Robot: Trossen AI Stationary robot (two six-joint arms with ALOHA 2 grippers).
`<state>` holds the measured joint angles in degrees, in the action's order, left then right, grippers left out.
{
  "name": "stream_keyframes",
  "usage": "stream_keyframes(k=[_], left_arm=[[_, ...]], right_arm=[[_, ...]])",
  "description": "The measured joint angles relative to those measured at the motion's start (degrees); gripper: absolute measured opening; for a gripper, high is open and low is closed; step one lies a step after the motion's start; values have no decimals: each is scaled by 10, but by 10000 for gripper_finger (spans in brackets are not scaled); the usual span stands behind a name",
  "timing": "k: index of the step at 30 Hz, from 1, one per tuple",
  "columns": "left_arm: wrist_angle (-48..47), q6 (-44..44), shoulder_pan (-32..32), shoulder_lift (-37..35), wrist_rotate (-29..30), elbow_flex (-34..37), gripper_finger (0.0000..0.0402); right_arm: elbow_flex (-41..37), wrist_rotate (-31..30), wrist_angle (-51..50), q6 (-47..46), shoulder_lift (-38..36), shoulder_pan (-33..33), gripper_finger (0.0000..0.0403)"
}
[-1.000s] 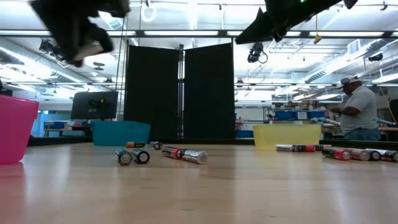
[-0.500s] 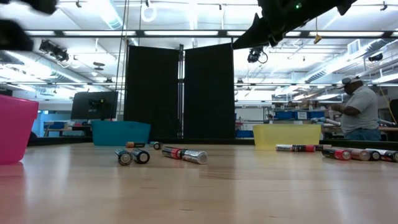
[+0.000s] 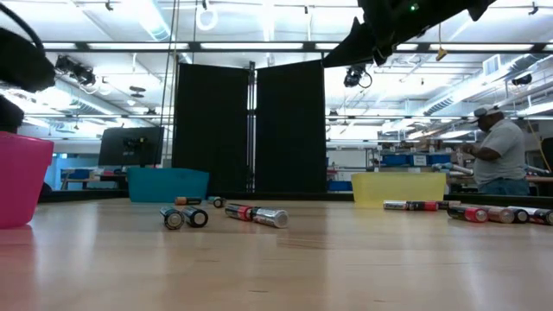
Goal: Sort batteries
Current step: Put the silver battery into the red bin
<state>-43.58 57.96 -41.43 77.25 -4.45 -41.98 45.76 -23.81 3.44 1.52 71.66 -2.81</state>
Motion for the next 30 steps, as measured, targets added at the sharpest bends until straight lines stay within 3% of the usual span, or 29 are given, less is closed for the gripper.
stream_keyframes(k=[26,30], left_arm=[[56,25,1,0,-10,57,53],[59,25,1,0,-16,57,81]], right_arm=[[0,0,-2,0,0,0,11],[0,0,-3,0,0,0,11]])
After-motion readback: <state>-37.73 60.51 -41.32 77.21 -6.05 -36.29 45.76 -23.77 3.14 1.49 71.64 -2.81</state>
